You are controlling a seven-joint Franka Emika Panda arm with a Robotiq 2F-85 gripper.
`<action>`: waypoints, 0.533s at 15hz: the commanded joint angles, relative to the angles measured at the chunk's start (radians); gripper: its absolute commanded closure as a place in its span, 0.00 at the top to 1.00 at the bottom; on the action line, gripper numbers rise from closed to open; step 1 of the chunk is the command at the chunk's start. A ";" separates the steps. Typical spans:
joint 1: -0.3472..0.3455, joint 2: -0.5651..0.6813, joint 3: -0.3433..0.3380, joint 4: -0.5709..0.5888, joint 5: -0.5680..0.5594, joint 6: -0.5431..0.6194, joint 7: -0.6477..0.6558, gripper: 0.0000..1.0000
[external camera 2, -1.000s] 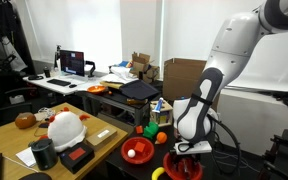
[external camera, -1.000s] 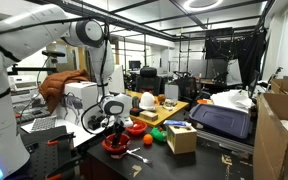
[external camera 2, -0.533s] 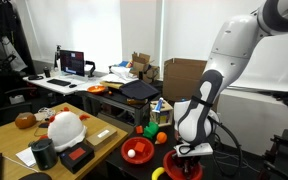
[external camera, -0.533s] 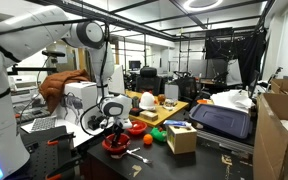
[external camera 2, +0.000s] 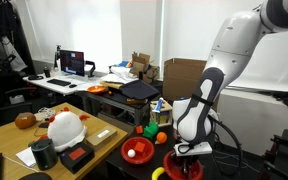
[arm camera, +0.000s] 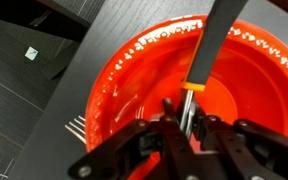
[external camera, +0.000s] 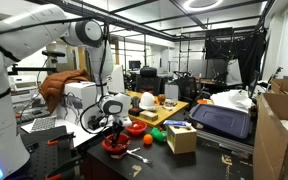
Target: Remove the pliers from the red bowl
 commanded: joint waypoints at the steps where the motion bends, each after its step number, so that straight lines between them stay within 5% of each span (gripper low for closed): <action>1: 0.035 -0.110 -0.015 -0.080 0.002 -0.015 0.012 0.05; 8: 0.058 -0.238 -0.052 -0.144 -0.029 -0.069 0.013 0.05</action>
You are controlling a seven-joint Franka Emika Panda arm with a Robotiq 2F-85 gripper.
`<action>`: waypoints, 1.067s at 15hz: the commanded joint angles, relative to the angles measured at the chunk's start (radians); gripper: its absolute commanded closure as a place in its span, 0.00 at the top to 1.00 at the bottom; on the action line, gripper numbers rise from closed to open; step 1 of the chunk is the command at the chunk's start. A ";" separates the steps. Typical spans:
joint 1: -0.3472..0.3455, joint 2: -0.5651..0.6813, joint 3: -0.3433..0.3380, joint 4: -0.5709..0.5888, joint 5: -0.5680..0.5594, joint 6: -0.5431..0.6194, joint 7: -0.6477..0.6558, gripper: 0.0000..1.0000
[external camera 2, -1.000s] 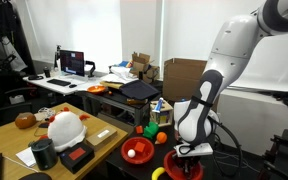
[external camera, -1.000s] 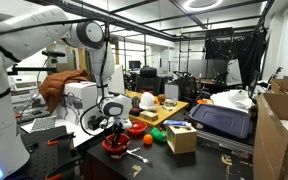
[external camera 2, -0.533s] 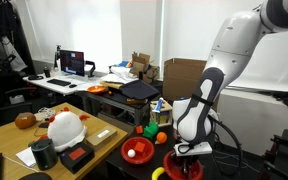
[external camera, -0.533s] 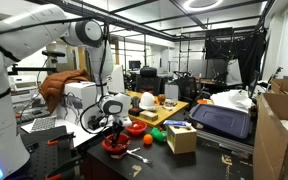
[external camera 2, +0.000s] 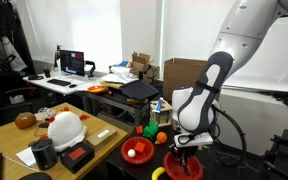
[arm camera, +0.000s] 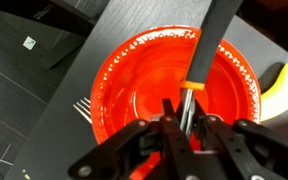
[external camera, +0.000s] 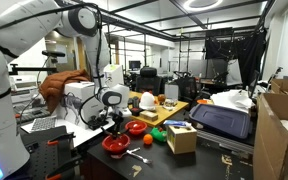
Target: Remove the pliers from the red bowl
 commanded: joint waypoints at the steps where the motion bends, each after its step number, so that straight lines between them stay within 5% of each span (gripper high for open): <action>1: 0.011 -0.117 -0.034 -0.071 -0.026 -0.052 0.010 0.05; 9: 0.002 -0.172 -0.116 -0.024 -0.108 -0.067 0.015 0.05; 16: -0.033 -0.093 -0.140 0.101 -0.133 -0.039 0.003 0.05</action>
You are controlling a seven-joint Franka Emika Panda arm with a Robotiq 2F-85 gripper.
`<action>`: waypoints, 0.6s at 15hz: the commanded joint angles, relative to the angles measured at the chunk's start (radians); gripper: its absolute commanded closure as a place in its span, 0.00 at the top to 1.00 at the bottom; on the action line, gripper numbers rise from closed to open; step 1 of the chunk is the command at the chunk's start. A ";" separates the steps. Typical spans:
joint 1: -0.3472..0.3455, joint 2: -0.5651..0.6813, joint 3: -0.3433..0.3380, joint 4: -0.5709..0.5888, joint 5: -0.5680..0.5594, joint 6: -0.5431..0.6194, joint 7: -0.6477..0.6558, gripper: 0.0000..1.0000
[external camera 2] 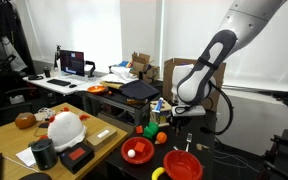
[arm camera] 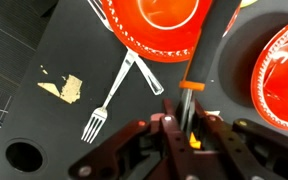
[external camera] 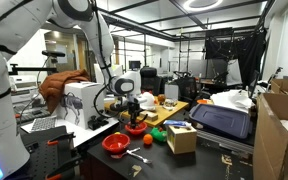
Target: Remove the pliers from the red bowl
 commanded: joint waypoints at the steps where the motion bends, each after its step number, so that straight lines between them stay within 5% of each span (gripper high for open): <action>1: -0.027 0.055 -0.003 0.083 -0.021 -0.002 -0.002 0.05; 9: -0.023 0.216 -0.104 0.248 -0.081 0.070 0.000 0.05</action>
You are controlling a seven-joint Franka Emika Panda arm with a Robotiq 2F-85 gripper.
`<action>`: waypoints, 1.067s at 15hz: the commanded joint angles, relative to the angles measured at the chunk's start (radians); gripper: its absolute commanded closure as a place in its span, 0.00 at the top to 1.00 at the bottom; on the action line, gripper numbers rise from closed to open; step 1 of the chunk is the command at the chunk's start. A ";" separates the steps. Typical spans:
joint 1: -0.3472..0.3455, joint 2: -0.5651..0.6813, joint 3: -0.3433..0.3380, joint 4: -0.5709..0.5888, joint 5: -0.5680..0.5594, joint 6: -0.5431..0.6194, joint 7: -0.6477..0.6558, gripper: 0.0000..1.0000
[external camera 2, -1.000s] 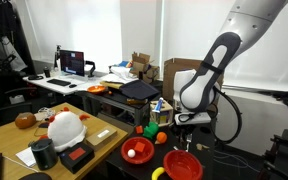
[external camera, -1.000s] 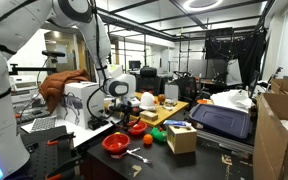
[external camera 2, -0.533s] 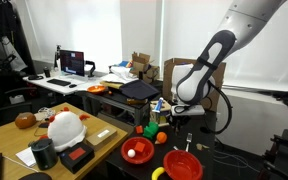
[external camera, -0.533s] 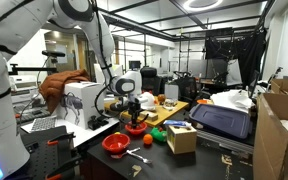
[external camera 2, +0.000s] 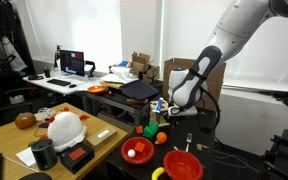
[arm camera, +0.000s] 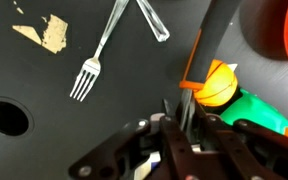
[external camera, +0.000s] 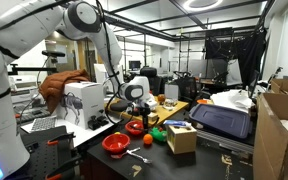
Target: Remove the pliers from the red bowl
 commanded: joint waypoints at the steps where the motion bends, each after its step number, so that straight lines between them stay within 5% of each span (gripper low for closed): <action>1: 0.002 0.071 -0.060 0.087 -0.026 0.022 0.003 0.05; 13: -0.009 0.229 -0.126 0.158 -0.011 0.036 0.033 0.05; 14: 0.009 0.240 -0.144 0.153 -0.015 0.043 0.043 0.45; 16: 0.032 0.256 -0.167 0.142 -0.018 0.057 0.051 0.53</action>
